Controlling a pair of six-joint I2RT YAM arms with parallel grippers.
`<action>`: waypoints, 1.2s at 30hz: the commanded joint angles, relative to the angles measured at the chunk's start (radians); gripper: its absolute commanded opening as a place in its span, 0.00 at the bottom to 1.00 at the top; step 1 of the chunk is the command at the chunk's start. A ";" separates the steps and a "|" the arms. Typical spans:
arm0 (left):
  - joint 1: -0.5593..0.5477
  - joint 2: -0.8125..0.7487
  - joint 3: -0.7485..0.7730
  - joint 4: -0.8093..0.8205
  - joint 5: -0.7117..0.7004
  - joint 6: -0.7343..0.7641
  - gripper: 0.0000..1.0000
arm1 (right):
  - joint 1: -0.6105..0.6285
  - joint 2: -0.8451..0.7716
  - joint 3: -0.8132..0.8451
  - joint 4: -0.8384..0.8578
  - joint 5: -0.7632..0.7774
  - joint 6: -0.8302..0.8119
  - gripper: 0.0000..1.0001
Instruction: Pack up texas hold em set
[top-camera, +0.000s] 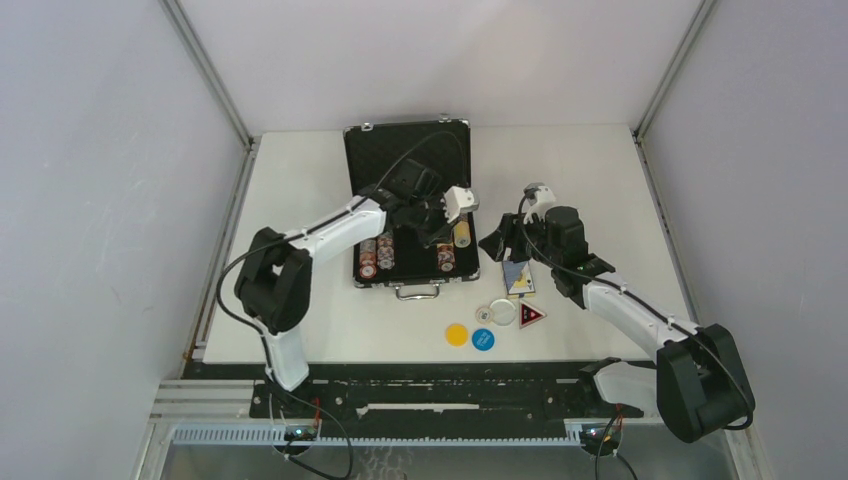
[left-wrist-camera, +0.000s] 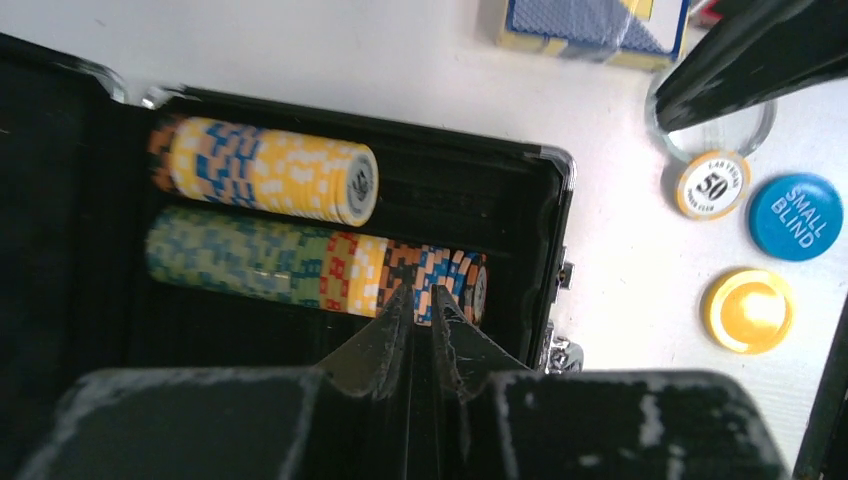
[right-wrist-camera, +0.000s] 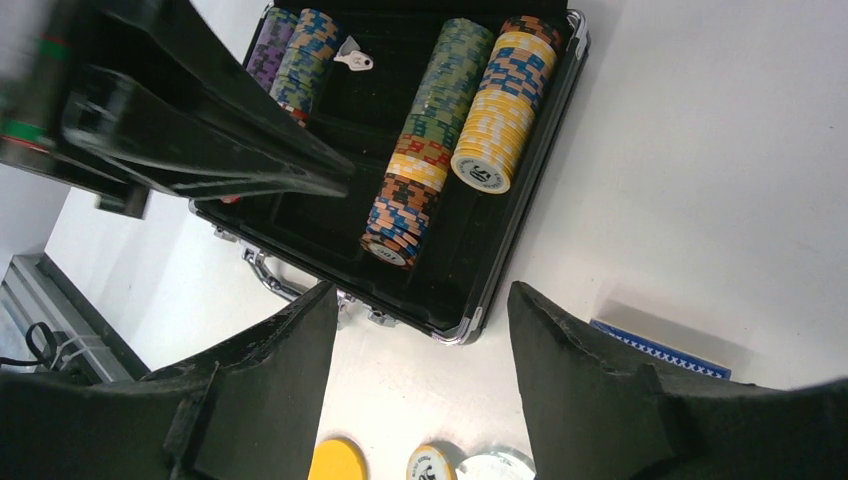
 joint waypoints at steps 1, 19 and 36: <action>-0.002 -0.120 0.013 0.103 0.002 -0.041 0.15 | -0.003 -0.043 -0.004 0.015 0.019 -0.013 0.71; -0.195 -0.620 -0.584 0.648 -0.340 -0.495 1.00 | -0.004 -0.245 -0.051 -0.089 0.157 -0.037 0.71; -0.258 -0.443 -0.824 0.942 0.004 -0.355 1.00 | -0.012 -0.316 -0.030 -0.160 0.126 -0.077 0.70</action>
